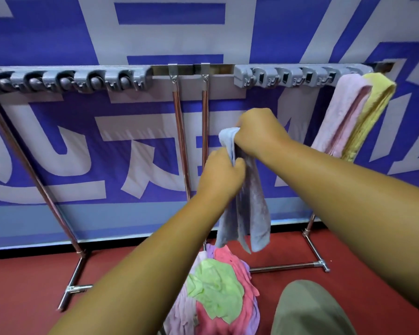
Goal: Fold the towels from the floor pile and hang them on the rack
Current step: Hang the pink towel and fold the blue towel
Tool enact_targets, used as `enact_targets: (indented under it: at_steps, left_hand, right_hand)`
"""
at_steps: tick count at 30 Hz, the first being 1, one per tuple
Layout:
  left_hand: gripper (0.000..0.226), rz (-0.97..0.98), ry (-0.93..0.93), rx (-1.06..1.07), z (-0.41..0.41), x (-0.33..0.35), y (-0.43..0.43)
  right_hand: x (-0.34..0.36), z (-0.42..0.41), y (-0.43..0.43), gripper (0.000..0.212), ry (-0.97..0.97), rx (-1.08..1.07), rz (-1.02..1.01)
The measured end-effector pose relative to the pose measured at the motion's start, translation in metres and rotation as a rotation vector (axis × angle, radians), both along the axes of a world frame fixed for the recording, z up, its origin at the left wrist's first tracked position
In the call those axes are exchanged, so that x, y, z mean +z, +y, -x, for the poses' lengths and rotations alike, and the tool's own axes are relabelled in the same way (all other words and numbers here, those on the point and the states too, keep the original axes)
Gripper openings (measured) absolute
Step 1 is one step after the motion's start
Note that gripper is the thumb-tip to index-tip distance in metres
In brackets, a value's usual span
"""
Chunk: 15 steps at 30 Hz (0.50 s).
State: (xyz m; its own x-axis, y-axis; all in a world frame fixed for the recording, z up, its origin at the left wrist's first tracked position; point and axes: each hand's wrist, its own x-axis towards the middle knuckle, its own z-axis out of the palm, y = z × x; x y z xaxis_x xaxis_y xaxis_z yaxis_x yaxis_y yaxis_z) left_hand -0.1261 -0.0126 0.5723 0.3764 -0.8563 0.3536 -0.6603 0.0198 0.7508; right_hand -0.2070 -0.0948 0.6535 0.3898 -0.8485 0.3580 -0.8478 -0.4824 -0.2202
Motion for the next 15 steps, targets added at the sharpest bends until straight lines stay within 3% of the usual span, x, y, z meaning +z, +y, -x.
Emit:
enact_targets:
  at_steps: [7, 12, 15]
  left_hand:
    - [0.004, -0.17, -0.219, 0.147, 0.023, 0.003, -0.028]
    - [0.016, -0.102, -0.376, 0.164, 0.033, 0.018, -0.045]
    - [0.011, -0.042, -0.467, 0.139, 0.044, 0.033, -0.058]
  right_hand:
    - [-0.012, 0.045, -0.013, 0.017, 0.008, -0.105, -0.024]
    - [-0.017, 0.084, -0.031, 0.017, -0.058, -0.153, -0.09]
    - [-0.019, 0.103, -0.044, 0.022, -0.14, -0.143, -0.106]
